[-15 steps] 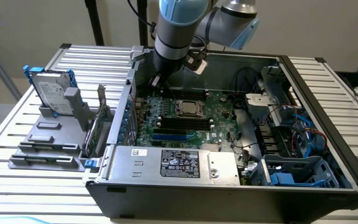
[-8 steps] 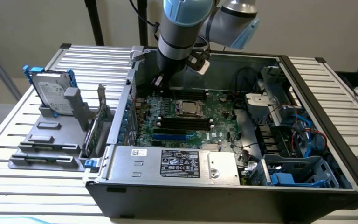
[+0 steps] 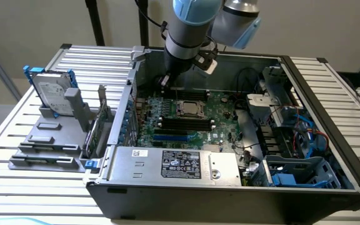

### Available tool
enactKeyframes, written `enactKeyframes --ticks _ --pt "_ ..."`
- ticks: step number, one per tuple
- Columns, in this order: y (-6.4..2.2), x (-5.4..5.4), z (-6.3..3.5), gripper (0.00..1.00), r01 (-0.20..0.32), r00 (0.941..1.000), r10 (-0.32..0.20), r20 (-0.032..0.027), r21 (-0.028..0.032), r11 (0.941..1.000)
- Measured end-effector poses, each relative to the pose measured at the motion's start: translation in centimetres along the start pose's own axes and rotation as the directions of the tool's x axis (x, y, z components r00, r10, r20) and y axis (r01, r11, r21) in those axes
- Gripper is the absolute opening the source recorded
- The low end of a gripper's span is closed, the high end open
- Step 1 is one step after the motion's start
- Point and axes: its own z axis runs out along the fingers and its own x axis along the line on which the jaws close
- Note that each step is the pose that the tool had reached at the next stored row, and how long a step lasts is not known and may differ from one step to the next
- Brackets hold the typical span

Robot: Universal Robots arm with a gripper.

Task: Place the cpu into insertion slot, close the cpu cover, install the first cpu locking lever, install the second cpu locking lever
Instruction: 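Install the first cpu locking lever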

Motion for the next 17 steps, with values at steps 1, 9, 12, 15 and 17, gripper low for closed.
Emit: enactKeyframes --ticks 1,9,12,15,17 --pt "0.25 0.2 -0.09 0.11 0.000 1.0000 0.000 -0.0003 0.0000 1.0000" --pt "3.11 1.8 -0.51 0.11 0.000 1.0000 0.000 -0.0010 0.0004 1.0000" --pt "3.20 1.8 -0.46 0.11 0.000 1.0000 0.000 -0.0010 0.0005 1.0000" --pt "3.33 1.6 -0.32 0.11 0.000 1.0000 0.000 -0.0010 0.0005 1.0000" --pt "3.39 1.4 -0.18 0.11 0.000 1.0000 0.000 -0.0006 0.0003 1.0000"
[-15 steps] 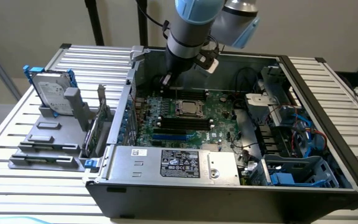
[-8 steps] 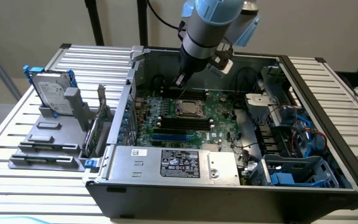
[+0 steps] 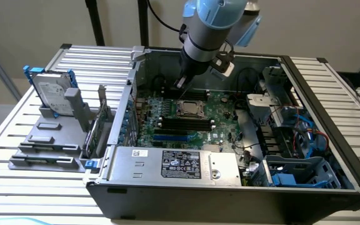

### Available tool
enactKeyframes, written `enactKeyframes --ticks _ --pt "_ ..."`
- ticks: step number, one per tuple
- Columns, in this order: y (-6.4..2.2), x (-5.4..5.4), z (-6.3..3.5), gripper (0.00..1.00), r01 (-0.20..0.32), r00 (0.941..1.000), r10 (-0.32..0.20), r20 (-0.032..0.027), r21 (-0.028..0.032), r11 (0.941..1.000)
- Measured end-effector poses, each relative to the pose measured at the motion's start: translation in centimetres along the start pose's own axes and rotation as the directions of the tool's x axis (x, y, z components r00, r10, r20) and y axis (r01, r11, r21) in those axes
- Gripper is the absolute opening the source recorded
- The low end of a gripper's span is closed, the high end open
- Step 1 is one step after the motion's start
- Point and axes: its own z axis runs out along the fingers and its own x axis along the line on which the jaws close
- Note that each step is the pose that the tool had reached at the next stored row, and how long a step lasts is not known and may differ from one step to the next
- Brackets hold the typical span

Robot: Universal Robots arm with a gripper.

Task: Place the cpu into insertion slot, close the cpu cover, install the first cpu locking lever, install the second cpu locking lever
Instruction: 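Install the first cpu locking lever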

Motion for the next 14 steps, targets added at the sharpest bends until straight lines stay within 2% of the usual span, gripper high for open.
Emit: enactKeyframes --ticks 8,14 --pt "0.09 -0.6 0.72 0.11 -0.001 0.9999 0.001 0.0102 -0.0053 1.0000" --pt "-0.08 -1.1 1.56 0.11 -0.001 0.9999 0.001 0.0142 -0.0076 1.0000"
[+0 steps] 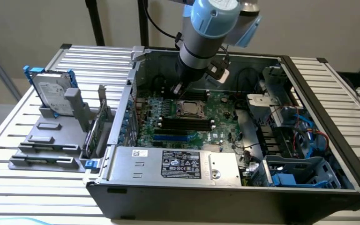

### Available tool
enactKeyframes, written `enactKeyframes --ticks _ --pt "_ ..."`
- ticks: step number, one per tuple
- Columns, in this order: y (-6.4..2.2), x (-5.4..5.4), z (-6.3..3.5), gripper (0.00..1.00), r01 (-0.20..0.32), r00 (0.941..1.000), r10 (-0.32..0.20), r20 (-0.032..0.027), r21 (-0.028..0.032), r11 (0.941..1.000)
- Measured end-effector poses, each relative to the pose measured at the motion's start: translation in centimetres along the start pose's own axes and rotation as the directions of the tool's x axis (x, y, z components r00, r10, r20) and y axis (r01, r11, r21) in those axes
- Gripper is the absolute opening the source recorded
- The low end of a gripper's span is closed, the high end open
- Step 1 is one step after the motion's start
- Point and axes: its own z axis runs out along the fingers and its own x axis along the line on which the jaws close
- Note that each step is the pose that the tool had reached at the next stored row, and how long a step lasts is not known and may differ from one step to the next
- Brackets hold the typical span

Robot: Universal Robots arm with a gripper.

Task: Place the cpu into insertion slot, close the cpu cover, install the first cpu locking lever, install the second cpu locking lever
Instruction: 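Install the first cpu locking lever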

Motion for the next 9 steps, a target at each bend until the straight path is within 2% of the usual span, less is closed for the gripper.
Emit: enactKeyframes --ticks 9 --pt "0.01 -0.19 0.41 0.11 0.000 1.0000 0.000 0.0004 -0.0004 1.0000"
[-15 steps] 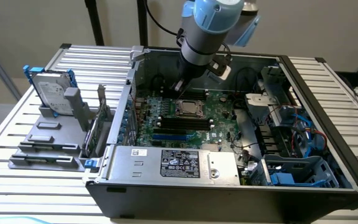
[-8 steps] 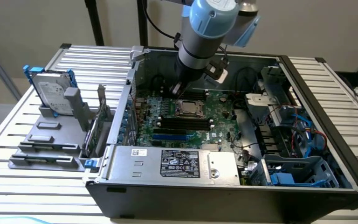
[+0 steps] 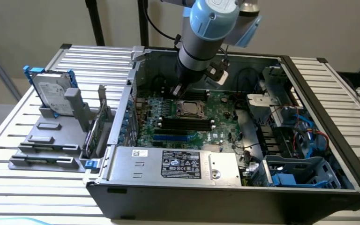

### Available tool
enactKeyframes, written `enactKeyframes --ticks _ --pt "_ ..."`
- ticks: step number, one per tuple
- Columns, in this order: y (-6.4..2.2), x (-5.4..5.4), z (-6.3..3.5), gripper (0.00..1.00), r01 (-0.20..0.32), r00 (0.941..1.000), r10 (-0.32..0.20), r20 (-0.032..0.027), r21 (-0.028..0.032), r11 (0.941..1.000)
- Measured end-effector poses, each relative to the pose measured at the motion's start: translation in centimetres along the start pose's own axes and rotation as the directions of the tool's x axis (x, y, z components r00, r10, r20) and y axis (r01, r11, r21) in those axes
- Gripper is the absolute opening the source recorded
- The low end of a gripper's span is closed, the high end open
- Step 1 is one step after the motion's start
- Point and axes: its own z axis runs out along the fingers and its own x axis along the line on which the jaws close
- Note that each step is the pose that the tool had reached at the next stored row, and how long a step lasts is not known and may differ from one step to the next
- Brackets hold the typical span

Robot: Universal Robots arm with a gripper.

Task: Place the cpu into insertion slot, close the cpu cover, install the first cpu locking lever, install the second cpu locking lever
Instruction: 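Install the first cpu locking lever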

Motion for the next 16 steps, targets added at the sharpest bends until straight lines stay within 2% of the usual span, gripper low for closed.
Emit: enactKeyframes --ticks 16 --pt "0.00 0.00 0.01 0.11 0.000 1.0000 0.000 -0.0003 0.0000 1.0000"
